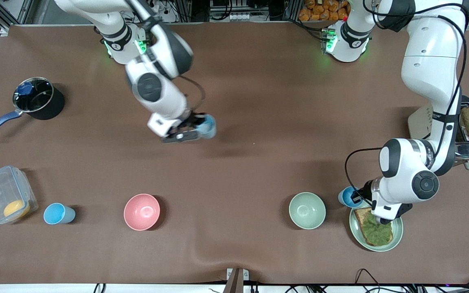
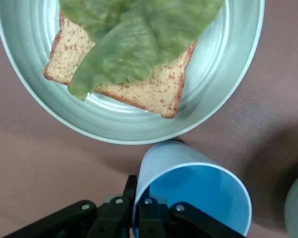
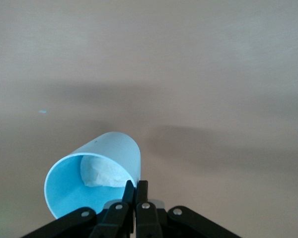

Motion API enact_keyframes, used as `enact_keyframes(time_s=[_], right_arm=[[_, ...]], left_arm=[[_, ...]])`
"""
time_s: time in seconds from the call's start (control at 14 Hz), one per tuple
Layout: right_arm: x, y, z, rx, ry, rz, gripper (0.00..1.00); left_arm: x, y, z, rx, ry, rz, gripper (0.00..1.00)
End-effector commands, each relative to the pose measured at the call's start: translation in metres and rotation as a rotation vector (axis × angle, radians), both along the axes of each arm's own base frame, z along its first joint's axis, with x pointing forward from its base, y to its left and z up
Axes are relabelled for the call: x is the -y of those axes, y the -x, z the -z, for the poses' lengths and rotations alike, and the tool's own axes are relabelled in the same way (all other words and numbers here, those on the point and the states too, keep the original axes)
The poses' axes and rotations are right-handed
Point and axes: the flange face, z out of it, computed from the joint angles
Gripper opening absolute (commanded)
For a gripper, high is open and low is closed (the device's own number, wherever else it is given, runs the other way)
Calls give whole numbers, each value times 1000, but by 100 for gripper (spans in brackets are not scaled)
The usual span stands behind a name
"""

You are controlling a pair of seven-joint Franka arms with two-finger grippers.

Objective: Stack blue cups with both arms
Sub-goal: 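Carry the blue cup with the right gripper to the table middle, then bring the left cup over the placed cup while the right gripper withdraws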

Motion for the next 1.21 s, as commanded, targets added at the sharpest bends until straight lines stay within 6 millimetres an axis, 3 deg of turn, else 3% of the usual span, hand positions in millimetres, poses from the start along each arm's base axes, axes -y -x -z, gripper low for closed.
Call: enact_keyframes(time_s=[0.0, 0.07, 0.21, 0.5, 0.71, 0.86, 0.93, 1.0, 1.14], right_arm=[[-56, 6, 18, 11, 12, 27, 0], [-75, 17, 25, 25, 28, 8, 0], [-90, 18, 41, 56, 58, 50, 0], [-116, 31, 63, 93, 49, 32, 0], [-116, 31, 74, 83, 47, 39, 0], [-113, 28, 75, 79, 45, 51, 0], [-112, 26, 75, 77, 44, 56, 4], [-110, 24, 75, 74, 43, 64, 25], [-109, 23, 75, 75, 39, 66, 48]], left_arm=[[-5, 0, -4, 6, 2, -21, 0], [-4, 0, -6, 7, 2, -17, 0], [-2, 1, -19, 11, 3, -21, 0], [6, 34, -83, 52, 3, 15, 0], [51, 69, -116, 91, 37, 61, 0], [93, 94, -115, 126, 65, 77, 0], [113, 109, -112, 156, 78, 71, 0], [133, 125, -109, 174, 89, 82, 0], [167, 148, -110, 170, 97, 98, 0]])
